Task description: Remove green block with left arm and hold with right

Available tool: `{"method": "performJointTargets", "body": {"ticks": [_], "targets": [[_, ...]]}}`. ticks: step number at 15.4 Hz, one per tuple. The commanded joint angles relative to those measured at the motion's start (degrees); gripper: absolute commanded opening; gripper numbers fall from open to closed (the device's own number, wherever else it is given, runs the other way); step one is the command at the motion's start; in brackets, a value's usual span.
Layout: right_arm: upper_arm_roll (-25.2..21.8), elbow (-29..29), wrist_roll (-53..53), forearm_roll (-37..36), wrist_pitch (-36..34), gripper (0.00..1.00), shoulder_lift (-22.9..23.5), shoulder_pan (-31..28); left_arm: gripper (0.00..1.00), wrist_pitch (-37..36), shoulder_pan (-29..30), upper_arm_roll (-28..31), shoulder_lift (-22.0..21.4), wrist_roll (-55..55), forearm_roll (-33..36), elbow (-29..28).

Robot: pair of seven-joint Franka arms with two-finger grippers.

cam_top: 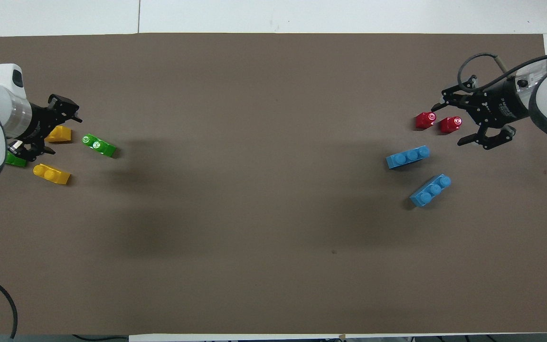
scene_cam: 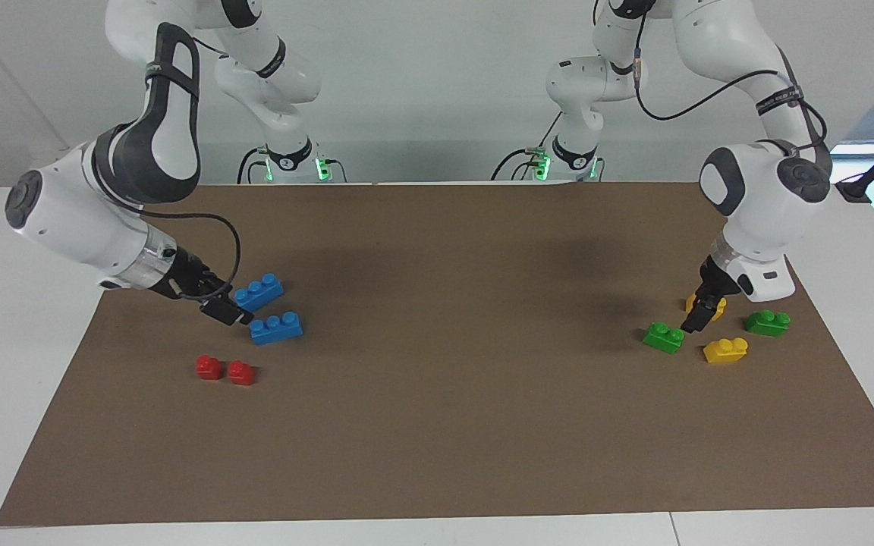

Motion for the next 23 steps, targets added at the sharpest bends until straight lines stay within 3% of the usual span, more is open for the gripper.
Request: {"method": "performJointTargets", "body": {"ticks": [1,8,11,18,23], "targets": [[0.65,2.49,-4.51,-9.11,-0.07,1.00,-4.35,-0.44,1.00,-5.98,0.90,-0.57,-2.85,10.98,-0.98,2.42],[0.47,3.56,-18.32,-13.37,-0.50,1.00,-12.97,-0.62,1.00,-13.63,0.02,-0.74,-12.79,19.53,-3.36,2.33],[0.82,3.38,-25.92,-16.70,-4.10,1.00,-13.42,-0.36,1.00,-18.02,-0.07,-1.00,-15.60,26.12,-3.27,2.86],[0.47,3.99,-37.92,-17.15,-12.20,1.00,-13.86,-1.24,1.00,-26.81,-0.07,-2.32,-15.70,31.42,-2.83,11.20],[0.91,4.08,-30.74,-17.23,-11.58,1.00,-14.03,2.71,1.00,-27.43,-1.30,-1.88,-15.17,31.68,-1.25,11.39]]}}
